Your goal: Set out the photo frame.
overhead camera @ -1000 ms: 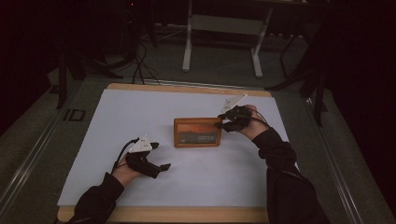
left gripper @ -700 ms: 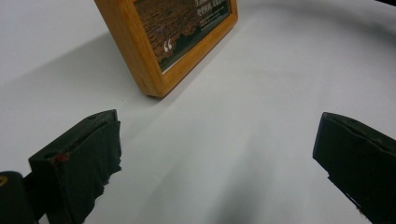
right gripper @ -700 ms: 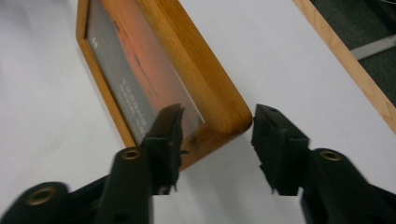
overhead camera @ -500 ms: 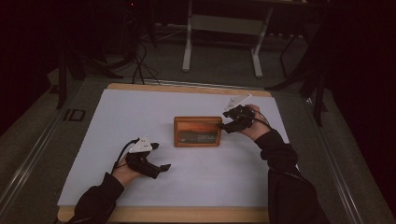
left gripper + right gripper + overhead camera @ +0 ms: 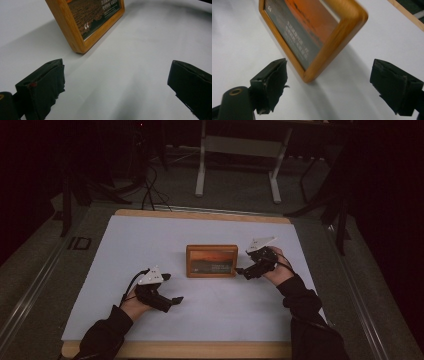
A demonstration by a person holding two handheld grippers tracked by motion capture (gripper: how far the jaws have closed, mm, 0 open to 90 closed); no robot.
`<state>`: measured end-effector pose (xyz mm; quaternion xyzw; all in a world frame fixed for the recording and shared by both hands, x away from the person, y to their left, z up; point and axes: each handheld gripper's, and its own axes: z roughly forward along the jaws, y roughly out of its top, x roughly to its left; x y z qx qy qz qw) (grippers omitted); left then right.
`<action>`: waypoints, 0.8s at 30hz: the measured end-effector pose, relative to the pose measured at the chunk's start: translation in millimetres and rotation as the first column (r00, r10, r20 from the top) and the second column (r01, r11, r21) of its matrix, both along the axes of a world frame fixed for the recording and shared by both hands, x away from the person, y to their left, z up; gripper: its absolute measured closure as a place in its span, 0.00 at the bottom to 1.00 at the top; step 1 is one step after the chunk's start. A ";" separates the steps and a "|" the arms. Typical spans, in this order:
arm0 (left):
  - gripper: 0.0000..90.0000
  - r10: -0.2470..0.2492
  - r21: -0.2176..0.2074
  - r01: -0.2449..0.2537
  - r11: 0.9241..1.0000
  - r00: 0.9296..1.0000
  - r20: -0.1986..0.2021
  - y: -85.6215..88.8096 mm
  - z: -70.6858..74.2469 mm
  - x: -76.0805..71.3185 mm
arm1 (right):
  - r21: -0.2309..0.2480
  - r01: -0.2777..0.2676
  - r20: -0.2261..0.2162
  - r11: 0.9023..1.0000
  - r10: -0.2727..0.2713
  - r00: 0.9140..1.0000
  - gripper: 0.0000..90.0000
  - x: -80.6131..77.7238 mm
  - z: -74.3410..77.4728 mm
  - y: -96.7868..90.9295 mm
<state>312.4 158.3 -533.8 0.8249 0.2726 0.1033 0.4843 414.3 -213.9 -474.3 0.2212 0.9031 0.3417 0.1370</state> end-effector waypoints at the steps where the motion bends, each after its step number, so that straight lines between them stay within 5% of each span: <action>1: 0.02 0.000 0.000 0.000 1.000 1.000 0.000 0.0 0.0 0.0 | 0.000 0.000 0.000 1.000 0.000 1.000 0.15 0.0 0.0 0.0; 8: 0.02 -0.004 0.004 0.004 1.000 1.000 -0.002 -0.7 -0.7 -0.5 | 0.081 0.011 -0.038 0.997 -0.008 0.999 0.15 -20.3 -21.1 -11.3; 21: 0.02 -0.010 0.010 0.010 1.000 1.000 -0.005 -1.0 -1.3 -1.0 | 0.164 0.039 -0.024 0.986 -0.036 0.999 0.15 -51.7 -28.4 -27.3; 24: 0.02 -0.014 0.015 0.014 1.000 1.000 -0.004 -1.2 -1.3 -1.2 | 0.210 0.053 -0.022 0.976 -0.049 0.999 0.15 -63.9 -33.4 -36.0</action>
